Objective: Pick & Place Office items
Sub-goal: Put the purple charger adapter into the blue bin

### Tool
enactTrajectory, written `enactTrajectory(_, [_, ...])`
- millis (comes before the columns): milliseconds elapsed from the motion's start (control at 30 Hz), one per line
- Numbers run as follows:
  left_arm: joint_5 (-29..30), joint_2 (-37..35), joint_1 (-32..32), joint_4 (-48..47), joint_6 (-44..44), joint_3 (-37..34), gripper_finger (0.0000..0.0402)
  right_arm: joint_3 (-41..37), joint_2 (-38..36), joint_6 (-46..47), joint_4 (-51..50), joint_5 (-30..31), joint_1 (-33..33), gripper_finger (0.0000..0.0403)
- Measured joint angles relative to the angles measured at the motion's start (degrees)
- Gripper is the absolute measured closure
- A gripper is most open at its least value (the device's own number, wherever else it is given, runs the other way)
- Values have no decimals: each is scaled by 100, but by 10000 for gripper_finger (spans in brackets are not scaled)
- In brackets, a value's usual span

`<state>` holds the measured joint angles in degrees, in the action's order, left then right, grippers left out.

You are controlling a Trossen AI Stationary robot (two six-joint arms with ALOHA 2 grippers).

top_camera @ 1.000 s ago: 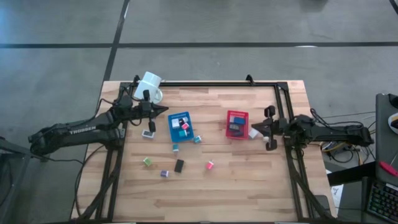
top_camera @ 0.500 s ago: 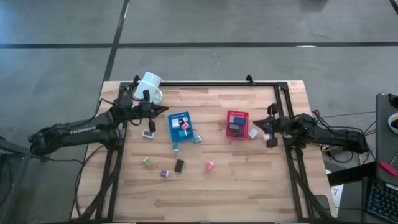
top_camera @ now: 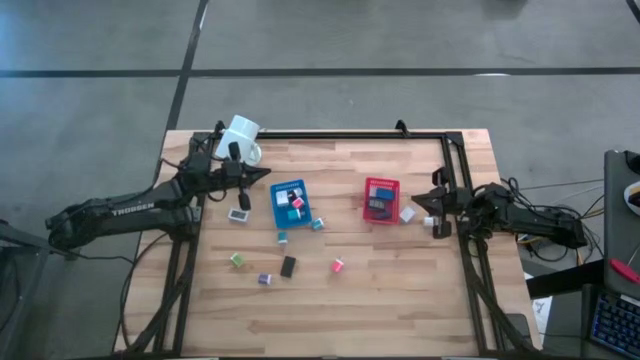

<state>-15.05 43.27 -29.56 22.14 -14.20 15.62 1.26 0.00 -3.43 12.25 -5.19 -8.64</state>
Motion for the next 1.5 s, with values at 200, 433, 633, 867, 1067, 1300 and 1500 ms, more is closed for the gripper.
enactTrajectory(200, [0,2,2,78,170,0,396,0,6,-71,15,15,0,394])
enactTrajectory(433, [-4,3,115,-70,679,204,396,0,12,-10,15,19,0,394])
enactTrajectory(633, [0,2,564,-1545,897,835,396,0,17,45,15,20,0,394])
enactTrajectory(867, [771,209,1602,-3259,857,1681,396,-2,17,167,15,22,0,394])
enactTrajectory(1067, [1471,595,1993,-5172,1658,2492,396,-2,21,242,15,22,0,394])
enactTrajectory(1300, [1485,1083,2174,-5560,2534,2250,394,-4,16,205,17,24,0,394])
enactTrajectory(1500, [921,1612,2528,-5750,2907,1967,343,-4,12,177,17,37,0,394])
